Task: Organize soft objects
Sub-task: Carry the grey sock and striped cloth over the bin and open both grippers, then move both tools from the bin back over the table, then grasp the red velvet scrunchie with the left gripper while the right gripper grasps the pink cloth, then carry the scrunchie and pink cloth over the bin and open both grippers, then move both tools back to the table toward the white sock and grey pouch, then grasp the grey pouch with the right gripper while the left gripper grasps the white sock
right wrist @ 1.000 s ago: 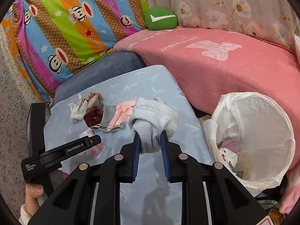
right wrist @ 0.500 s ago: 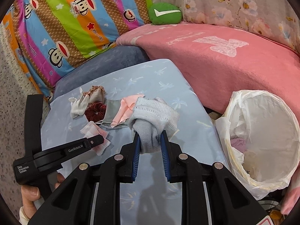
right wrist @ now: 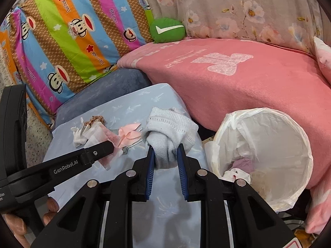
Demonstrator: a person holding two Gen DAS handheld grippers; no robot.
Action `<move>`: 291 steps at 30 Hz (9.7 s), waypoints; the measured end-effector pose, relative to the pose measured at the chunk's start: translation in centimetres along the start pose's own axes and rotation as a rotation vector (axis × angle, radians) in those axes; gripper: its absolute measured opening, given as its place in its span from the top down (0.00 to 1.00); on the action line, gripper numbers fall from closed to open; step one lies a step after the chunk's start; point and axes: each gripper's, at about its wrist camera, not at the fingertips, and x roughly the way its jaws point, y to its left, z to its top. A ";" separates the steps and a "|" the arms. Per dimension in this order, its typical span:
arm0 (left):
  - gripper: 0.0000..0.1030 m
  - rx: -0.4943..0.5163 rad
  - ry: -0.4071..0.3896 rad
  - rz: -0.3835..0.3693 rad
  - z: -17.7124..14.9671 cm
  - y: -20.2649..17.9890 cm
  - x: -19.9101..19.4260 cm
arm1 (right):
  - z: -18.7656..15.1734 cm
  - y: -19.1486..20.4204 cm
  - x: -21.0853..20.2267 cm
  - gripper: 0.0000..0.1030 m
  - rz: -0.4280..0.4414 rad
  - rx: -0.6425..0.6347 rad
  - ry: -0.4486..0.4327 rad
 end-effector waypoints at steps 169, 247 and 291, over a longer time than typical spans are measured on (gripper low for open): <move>0.83 0.090 -0.113 0.090 2.1 0.5 -2.4 | 2.1 2.7 1.4 0.98 0.020 0.022 -0.021; 0.32 0.059 -0.043 0.101 -0.7 -2.0 0.6 | -1.2 -4.2 0.0 0.56 -0.025 0.071 0.031; 0.22 -0.285 -0.049 0.287 4.9 23.1 2.3 | -0.2 15.6 19.7 0.29 0.030 -0.192 0.255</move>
